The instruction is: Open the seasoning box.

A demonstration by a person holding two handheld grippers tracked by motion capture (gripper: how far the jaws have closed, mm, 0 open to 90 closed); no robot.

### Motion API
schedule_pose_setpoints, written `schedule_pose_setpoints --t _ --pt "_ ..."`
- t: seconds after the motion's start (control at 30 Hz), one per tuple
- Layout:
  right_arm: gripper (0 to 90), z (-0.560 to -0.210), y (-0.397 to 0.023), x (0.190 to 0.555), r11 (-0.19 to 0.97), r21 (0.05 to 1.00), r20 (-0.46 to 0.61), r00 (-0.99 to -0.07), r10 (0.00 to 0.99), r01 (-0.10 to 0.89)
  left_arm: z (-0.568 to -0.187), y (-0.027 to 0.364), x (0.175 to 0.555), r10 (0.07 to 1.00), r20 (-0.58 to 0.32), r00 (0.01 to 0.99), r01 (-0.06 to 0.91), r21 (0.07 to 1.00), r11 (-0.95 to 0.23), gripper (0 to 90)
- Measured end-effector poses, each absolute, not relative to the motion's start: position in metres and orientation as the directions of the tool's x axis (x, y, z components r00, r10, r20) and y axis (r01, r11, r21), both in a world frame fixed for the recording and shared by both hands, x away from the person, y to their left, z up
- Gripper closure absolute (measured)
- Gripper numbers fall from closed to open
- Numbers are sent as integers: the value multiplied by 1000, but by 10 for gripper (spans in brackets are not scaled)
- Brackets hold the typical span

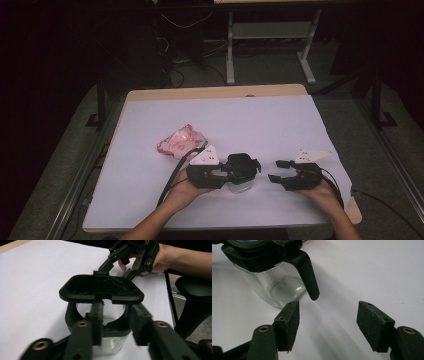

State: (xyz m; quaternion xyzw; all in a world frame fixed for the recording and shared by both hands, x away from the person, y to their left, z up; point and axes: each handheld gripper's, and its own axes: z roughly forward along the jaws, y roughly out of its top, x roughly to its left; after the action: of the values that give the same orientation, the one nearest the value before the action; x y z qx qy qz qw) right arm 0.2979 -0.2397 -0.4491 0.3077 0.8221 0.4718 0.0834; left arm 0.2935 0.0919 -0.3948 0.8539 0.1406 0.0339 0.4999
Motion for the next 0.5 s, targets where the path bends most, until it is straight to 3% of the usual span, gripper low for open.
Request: schedule_pose_setpoints --t 0.1,0.13,0.5 --pt "344 -449 -240 298 365 828 153 -797 584 426 -394 91 294 276 -80 958 206 861 -465 872" --pt "344 -449 -240 298 366 828 152 -797 584 426 -394 90 294 284 -77 956 208 860 -467 897" --pt "344 -449 -240 298 366 828 153 -798 582 425 -386 88 295 256 -72 964 191 857 -479 899"
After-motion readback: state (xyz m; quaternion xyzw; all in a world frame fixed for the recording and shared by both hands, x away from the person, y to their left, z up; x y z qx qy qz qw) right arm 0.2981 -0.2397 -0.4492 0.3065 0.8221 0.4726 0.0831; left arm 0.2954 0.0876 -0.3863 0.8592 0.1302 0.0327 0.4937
